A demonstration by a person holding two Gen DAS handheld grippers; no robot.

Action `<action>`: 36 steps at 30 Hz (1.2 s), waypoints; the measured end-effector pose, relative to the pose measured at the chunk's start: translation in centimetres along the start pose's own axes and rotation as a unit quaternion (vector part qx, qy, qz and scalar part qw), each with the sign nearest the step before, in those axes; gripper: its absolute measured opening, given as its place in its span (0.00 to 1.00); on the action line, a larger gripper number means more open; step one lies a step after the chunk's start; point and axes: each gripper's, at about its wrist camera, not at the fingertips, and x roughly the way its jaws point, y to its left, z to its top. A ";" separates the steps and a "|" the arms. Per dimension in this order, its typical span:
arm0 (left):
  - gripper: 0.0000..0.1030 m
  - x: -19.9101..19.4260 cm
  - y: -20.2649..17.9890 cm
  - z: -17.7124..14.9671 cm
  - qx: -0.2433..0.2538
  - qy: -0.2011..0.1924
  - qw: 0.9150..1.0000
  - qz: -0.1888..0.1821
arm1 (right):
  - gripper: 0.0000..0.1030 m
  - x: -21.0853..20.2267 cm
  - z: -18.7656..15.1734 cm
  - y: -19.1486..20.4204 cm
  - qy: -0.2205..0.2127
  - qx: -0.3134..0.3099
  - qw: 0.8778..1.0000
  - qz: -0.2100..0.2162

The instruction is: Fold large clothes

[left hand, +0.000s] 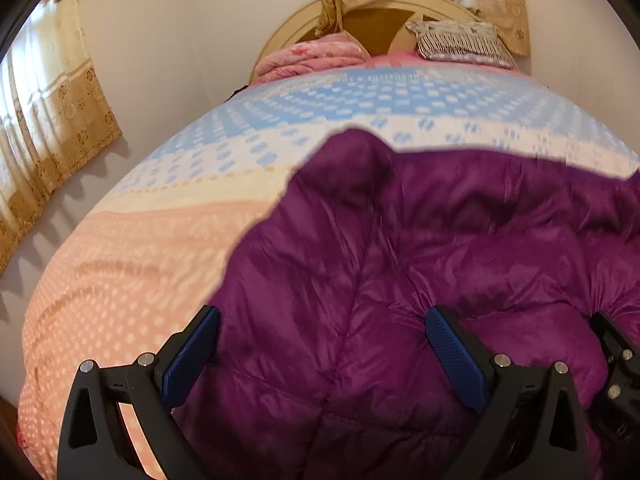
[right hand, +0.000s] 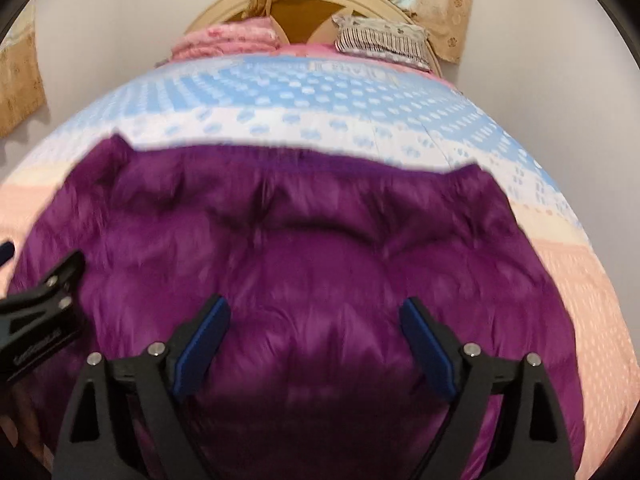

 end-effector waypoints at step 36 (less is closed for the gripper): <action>0.06 -6.9 7.9 -5.9 -0.094 0.005 0.992 -0.087 | 1.00 -3.3 -5.7 1.0 -0.004 -0.029 0.999 -0.029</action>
